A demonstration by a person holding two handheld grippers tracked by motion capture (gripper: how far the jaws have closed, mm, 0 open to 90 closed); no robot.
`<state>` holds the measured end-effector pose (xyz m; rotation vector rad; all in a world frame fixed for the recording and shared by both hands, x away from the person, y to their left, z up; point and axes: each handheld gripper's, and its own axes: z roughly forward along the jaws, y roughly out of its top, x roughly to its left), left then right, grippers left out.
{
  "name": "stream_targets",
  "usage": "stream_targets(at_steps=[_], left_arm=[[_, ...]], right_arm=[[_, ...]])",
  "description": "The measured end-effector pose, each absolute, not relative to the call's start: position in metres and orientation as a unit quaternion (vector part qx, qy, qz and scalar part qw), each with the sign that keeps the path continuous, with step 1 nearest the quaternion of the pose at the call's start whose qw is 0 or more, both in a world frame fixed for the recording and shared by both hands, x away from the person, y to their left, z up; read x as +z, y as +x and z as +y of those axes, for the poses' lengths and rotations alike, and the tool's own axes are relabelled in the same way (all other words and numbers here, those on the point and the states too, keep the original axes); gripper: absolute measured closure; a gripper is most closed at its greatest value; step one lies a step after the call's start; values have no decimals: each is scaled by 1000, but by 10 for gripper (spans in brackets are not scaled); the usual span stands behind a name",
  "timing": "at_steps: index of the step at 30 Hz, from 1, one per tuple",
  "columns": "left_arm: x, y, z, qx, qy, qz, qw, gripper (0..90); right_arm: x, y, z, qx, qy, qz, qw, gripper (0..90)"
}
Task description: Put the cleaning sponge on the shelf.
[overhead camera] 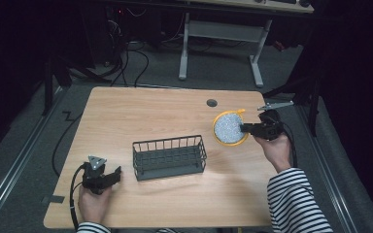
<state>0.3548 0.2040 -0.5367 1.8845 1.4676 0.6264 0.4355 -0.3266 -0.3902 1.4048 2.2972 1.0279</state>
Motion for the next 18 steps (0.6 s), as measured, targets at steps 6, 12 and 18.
stream_targets(at_steps=[6, 12, 18], left_arm=[[-537, 355, 203, 240, 721, 560, 328, 298], [-537, 355, 204, 240, 723, 559, 328, 297], [-537, 355, 203, 242, 723, 558, 327, 296]], right_arm=[[-381, 426, -320, 369, 464, 795, 128, 819], [-370, 419, -307, 383, 438, 803, 130, 819], [-362, 417, -289, 397, 414, 809, 129, 819]])
